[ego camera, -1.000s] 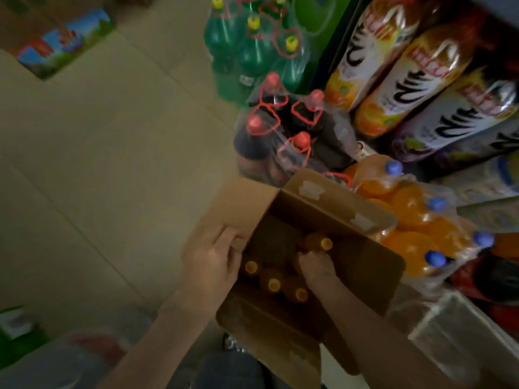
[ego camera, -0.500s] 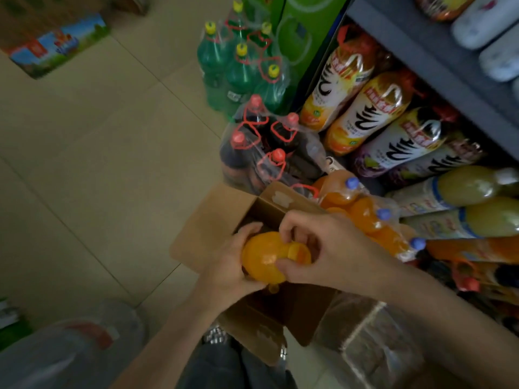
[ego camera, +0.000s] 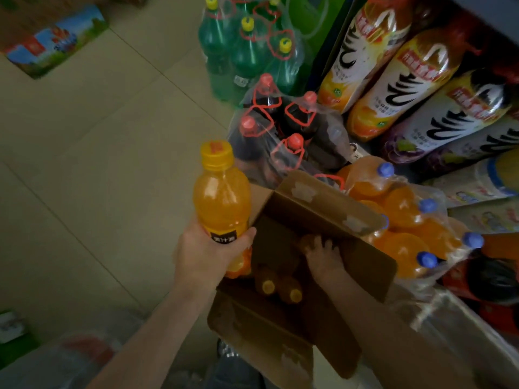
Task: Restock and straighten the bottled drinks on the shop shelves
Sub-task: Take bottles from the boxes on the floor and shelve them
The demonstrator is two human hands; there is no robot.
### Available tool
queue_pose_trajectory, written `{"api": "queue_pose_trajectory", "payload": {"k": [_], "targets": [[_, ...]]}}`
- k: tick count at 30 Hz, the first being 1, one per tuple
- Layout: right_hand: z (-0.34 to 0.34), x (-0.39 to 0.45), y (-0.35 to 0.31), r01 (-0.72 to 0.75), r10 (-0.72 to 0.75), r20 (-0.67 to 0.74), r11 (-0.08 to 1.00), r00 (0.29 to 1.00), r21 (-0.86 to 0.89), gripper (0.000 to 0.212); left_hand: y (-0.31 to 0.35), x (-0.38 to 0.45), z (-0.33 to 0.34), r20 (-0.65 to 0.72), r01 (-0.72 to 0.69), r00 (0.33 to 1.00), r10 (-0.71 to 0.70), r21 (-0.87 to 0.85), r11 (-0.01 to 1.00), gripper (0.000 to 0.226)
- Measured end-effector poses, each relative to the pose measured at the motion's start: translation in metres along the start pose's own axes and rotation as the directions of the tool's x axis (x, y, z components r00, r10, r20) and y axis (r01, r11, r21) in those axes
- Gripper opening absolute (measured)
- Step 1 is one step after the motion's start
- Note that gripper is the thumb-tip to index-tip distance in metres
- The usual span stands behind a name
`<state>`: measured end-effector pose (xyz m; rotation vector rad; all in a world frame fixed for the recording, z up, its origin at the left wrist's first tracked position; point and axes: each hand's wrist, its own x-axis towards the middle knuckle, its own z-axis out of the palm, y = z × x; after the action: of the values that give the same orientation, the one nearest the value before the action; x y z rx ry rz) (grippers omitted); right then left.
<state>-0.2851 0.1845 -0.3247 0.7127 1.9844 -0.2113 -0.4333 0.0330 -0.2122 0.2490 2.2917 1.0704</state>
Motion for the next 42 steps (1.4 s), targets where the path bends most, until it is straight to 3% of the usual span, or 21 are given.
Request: {"api": "queue_pose_trajectory", "payload": {"k": [3,6,9,12,15,20,22,26,29,32,34,37,42], "targets": [[0.016,0.022,-0.009,0.008,-0.010,-0.083,1.000,0.997,-0.027,0.053,-0.014,0.009,0.003,-0.001,-0.016,1.000,0.016,0.025,1.000,0.053],[0.017,0.006,-0.019,0.123,-0.120,-0.071,0.992,0.990,0.039,0.053,-0.016,0.007,0.012,-0.028,0.023,0.999,-0.022,0.034,0.999,0.052],[-0.014,-0.051,-0.012,0.158,-0.141,-0.079,0.941,0.987,0.298,0.064,0.007,-0.006,0.010,-0.046,0.127,0.991,-0.127,0.000,0.992,0.055],[-0.073,-0.136,0.025,0.227,-0.160,-0.228,0.923,0.960,0.312,0.063,0.069,-0.028,-0.016,0.005,0.191,0.982,-0.191,0.005,0.982,0.050],[-0.154,-0.240,0.066,0.300,-0.197,-0.423,0.934,0.884,0.193,0.058,0.175,-0.051,-0.056,0.090,0.076,0.993,-0.073,-0.033,0.997,0.040],[-0.292,-0.445,0.137,0.371,-0.113,-0.654,0.888,0.748,0.271,0.038,0.362,-0.099,-0.124,0.230,-0.281,0.930,0.287,-0.058,0.958,0.065],[-0.327,-0.522,0.169,0.394,0.018,-0.751,0.843,0.660,0.367,0.033,0.432,-0.126,-0.143,0.213,-0.411,0.885,0.414,-0.058,0.910,0.062],[-0.356,-0.650,0.237,0.581,0.312,-0.885,0.670,0.345,0.463,0.024,0.551,-0.185,-0.163,0.230,-0.641,0.725,0.649,-0.118,0.758,0.057],[-0.363,-0.713,0.280,0.744,0.488,-0.866,0.536,0.111,0.398,0.019,0.616,-0.233,-0.159,0.288,-0.734,0.622,0.729,-0.109,0.670,0.055],[-0.368,-0.752,0.311,0.840,0.668,-0.743,0.425,-0.038,0.338,0.015,0.656,-0.272,-0.142,0.329,-0.797,0.535,0.778,-0.109,0.595,0.054],[-0.363,-0.763,0.334,0.847,0.758,-0.637,0.424,-0.139,0.320,0.014,0.673,-0.292,-0.126,0.345,-0.832,0.486,0.803,-0.100,0.546,0.054],[-0.347,-0.766,0.375,0.763,0.827,-0.494,0.496,-0.269,0.415,0.036,0.697,-0.310,-0.101,0.353,-0.888,0.411,0.841,-0.053,0.456,0.058],[-0.336,-0.755,0.439,0.730,0.846,-0.361,0.525,-0.392,0.437,0.031,0.741,-0.320,-0.047,0.372,-0.867,0.417,0.829,-0.110,0.485,0.048]]}}
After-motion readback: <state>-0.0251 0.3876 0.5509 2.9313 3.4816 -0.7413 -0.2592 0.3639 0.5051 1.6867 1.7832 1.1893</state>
